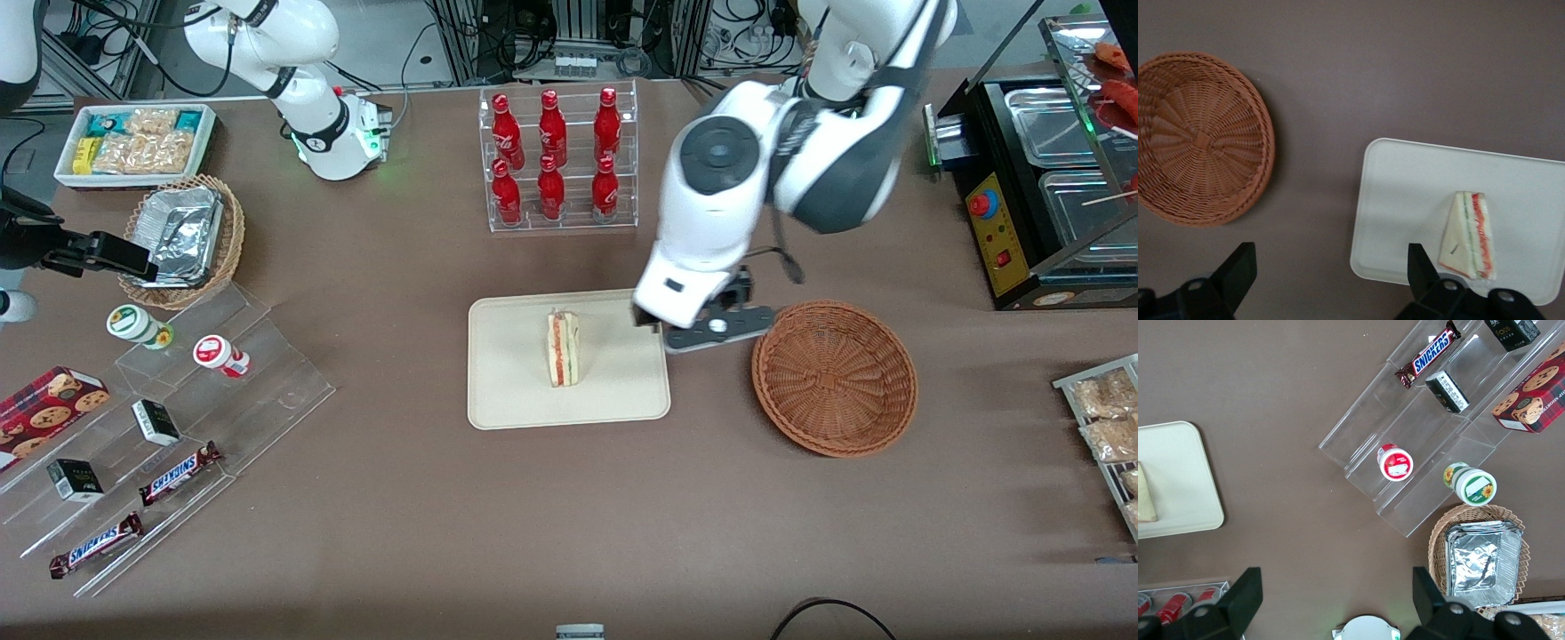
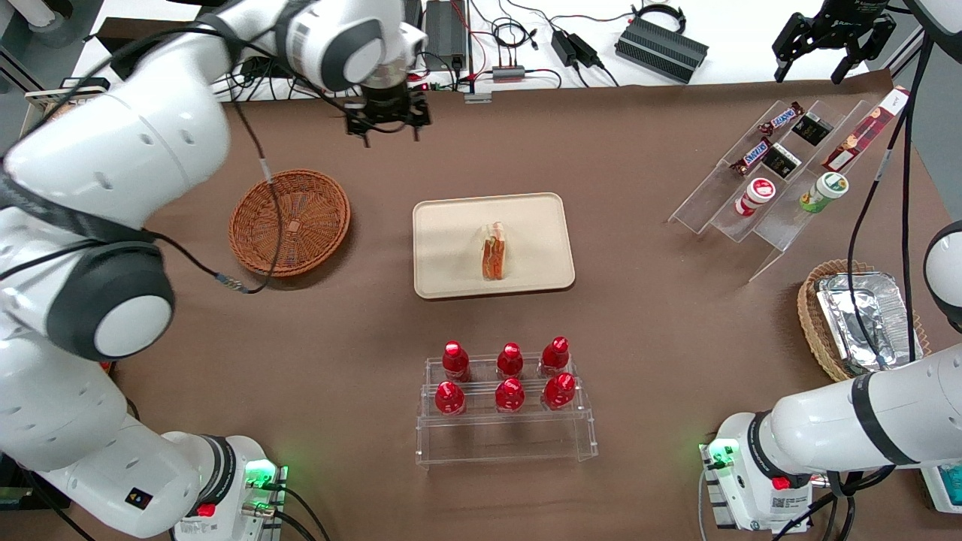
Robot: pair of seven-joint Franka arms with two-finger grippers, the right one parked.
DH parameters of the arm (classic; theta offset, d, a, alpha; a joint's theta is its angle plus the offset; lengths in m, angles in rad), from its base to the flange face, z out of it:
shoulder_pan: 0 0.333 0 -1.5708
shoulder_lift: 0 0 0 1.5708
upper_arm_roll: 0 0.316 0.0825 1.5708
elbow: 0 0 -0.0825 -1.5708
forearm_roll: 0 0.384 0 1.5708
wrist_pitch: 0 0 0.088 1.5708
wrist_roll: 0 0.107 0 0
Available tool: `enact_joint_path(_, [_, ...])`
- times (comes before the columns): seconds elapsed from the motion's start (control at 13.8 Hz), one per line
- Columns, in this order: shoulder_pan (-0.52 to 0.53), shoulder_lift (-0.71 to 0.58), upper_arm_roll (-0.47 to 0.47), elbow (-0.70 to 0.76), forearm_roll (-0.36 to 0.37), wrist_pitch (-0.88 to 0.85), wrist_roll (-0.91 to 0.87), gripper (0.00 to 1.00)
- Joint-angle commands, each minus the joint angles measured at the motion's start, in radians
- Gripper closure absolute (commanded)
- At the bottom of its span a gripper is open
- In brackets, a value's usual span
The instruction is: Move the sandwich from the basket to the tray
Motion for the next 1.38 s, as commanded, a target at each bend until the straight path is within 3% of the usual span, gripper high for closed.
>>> enact_joint_path(0.0, [0.097,-0.13,-0.011,-0.139,0.008,0.007,0.146,0.0])
enact_joint_path(0.22, [0.206,-0.221,-0.012,-0.205,-0.011,-0.001,0.327,0.0])
enact_joint_path(0.73, [0.433,-0.302,-0.011,-0.199,-0.067,-0.139,0.73,0.0])
enact_joint_path(1.31, [0.464,-0.37,-0.012,-0.199,-0.066,-0.167,0.758,0.0])
